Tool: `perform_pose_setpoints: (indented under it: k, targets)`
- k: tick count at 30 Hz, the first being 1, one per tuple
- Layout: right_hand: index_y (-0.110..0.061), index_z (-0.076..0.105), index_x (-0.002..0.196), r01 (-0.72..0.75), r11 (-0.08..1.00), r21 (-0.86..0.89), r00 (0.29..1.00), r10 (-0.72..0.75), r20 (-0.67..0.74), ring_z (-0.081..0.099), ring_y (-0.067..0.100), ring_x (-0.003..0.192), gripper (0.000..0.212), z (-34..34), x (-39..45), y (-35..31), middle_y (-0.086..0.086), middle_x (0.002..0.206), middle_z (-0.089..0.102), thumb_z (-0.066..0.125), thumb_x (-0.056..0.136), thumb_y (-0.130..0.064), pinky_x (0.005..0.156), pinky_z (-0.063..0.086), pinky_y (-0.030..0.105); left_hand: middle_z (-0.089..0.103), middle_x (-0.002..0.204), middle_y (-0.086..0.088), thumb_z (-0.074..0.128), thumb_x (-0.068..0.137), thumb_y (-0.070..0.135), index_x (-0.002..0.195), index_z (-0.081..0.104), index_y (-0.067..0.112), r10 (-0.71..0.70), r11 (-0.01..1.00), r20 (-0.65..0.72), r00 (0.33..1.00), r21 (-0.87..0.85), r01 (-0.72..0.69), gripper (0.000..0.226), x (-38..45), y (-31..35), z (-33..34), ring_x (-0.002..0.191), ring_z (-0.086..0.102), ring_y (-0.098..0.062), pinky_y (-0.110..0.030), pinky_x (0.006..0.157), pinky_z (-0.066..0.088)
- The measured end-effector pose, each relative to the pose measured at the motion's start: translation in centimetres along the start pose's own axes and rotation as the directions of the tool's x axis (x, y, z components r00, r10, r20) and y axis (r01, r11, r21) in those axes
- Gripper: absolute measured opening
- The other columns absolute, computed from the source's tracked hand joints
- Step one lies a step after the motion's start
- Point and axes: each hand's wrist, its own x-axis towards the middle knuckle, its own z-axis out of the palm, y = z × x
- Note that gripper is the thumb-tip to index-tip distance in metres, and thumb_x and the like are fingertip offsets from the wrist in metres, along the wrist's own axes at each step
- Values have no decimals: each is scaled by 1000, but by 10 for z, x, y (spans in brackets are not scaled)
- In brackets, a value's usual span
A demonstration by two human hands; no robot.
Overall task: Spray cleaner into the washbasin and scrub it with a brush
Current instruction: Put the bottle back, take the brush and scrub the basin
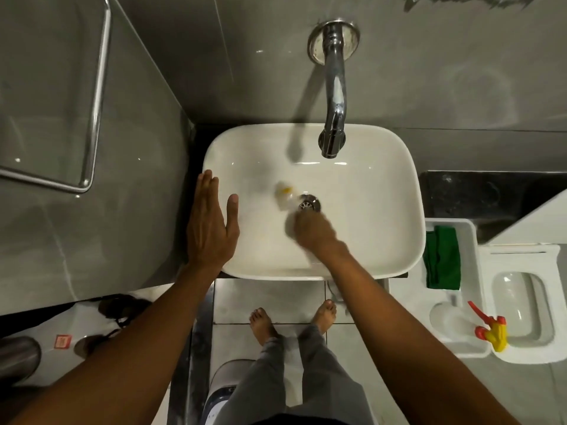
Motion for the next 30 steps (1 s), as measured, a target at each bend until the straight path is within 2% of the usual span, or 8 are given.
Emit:
perform_pose_setpoints:
  k: [3,6,8,11,15,19,24,30]
  targets:
    - [0,53,139,-188,978,87,962,201,-184,59,43,137,46,-31,38,9,25,143,62,35,114,-34,110,47,48,25,178,-9,35,112,46,167,32,9,-2,1000,7,1000,-1,2,67,0,1,-1,166,23,-26,-36,132,25]
    - [0,57,138,5,989,-150,991,-25,-133,60,42,135,40,-16,35,-9,24,141,63,37,113,-23,109,48,46,27,177,-10,37,112,44,166,34,6,10,1000,-1,1000,-6,-10,65,1,0,0,166,24,-27,-38,133,28]
    - [-3,57,138,199,954,-226,980,-199,24,64,41,128,37,14,7,-28,23,137,65,37,113,-21,106,51,46,29,176,-11,37,113,44,165,34,6,16,1000,-11,1000,-9,-16,65,1,-2,2,165,25,-28,-39,132,28]
    - [-7,55,136,255,944,-211,967,-242,86,70,40,122,40,26,-24,-27,20,133,69,33,115,-34,97,55,44,28,177,-9,37,113,46,166,33,8,25,1000,-19,1000,-11,-25,65,1,-6,5,166,23,-27,-37,132,27]
    - [-9,58,145,-32,968,-247,999,25,-30,67,38,129,43,-54,11,33,16,140,69,47,107,-27,106,53,46,29,177,-8,38,114,44,165,34,8,37,999,-43,998,-12,-38,63,2,-10,9,166,24,-25,-33,132,25]
    - [-6,62,143,-354,886,-300,934,319,-161,62,40,137,44,-134,20,98,18,147,64,51,105,-26,112,48,49,31,176,-10,38,114,44,164,35,7,44,999,-52,998,-29,-46,62,3,-10,9,165,25,-26,-31,131,25]
    - [-6,53,153,-177,913,-367,967,231,108,58,38,143,50,-90,-8,60,19,156,57,49,105,-18,120,46,46,27,177,-9,36,114,45,166,32,8,24,999,-32,999,-44,-26,64,1,-7,5,166,23,-26,-28,131,21]
    - [-8,59,146,80,945,-318,917,55,395,59,37,139,44,1,-56,-24,15,153,60,51,105,-22,115,48,43,29,176,-10,40,114,40,165,34,6,19,998,-35,999,-64,-21,61,1,-6,4,165,24,-27,-32,132,24]
